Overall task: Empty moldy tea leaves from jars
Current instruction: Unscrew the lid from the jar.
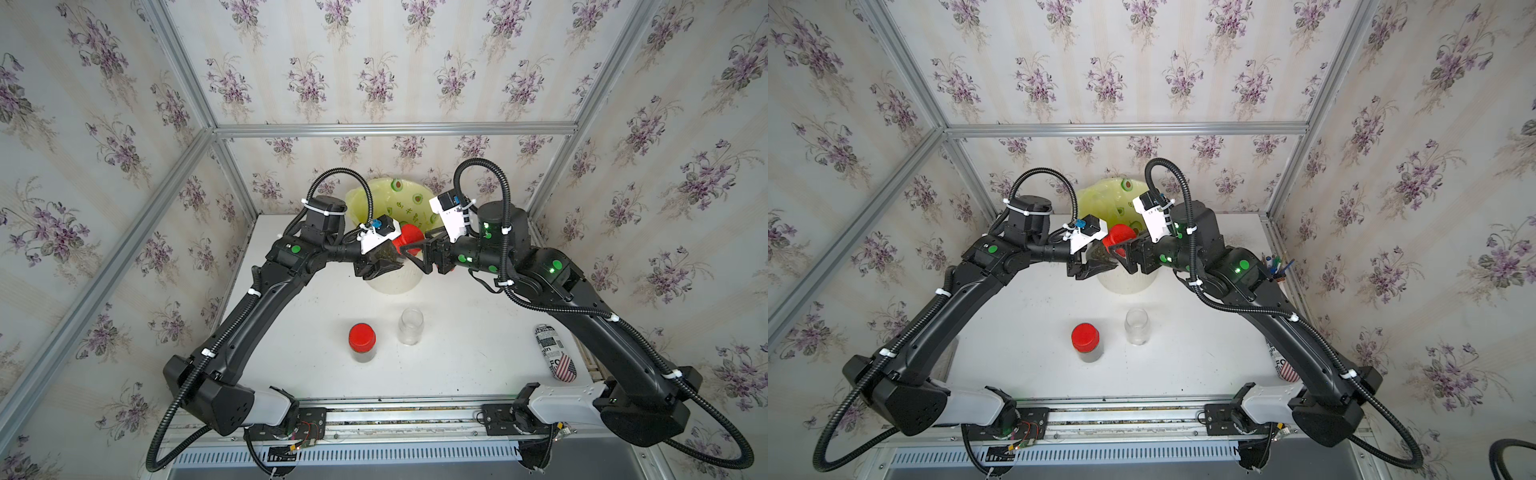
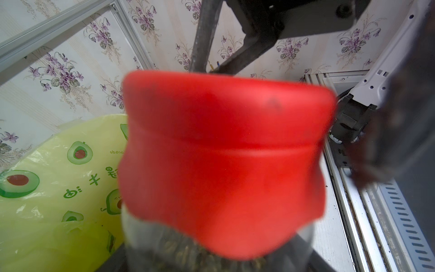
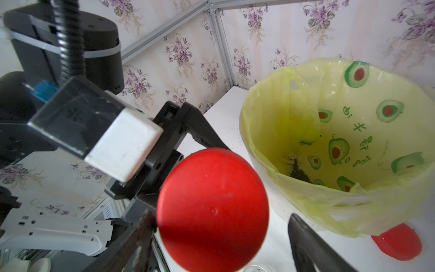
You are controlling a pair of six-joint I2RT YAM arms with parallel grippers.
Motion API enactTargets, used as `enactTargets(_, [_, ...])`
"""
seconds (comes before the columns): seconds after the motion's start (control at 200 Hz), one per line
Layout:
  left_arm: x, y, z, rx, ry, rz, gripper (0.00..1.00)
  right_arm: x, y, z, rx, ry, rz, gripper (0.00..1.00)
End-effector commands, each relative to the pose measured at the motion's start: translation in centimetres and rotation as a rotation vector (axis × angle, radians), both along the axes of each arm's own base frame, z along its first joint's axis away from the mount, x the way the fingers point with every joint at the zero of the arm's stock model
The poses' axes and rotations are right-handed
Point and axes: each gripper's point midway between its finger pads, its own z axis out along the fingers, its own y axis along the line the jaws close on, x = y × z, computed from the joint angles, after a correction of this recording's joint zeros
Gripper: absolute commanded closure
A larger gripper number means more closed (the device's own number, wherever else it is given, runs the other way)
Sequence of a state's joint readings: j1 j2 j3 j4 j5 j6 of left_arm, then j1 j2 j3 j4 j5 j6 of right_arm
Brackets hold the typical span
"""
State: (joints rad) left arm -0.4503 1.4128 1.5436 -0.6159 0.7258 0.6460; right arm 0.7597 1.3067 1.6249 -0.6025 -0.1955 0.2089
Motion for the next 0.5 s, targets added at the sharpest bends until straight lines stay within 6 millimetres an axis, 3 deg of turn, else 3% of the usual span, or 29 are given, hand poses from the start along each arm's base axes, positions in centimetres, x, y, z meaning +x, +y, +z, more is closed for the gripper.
enactTargets(0.0, [0.5, -0.5, -0.4, 0.0, -0.002, -0.02, 0.27, 0.5, 0.3, 1.0, 0.026, -0.029, -0.009, 0.18])
enactTargets(0.495, [0.4, -0.4, -0.3, 0.004, -0.01, -0.017, 0.27, 1.0, 1.3, 0.0, -0.031, -0.004, 0.027, 0.23])
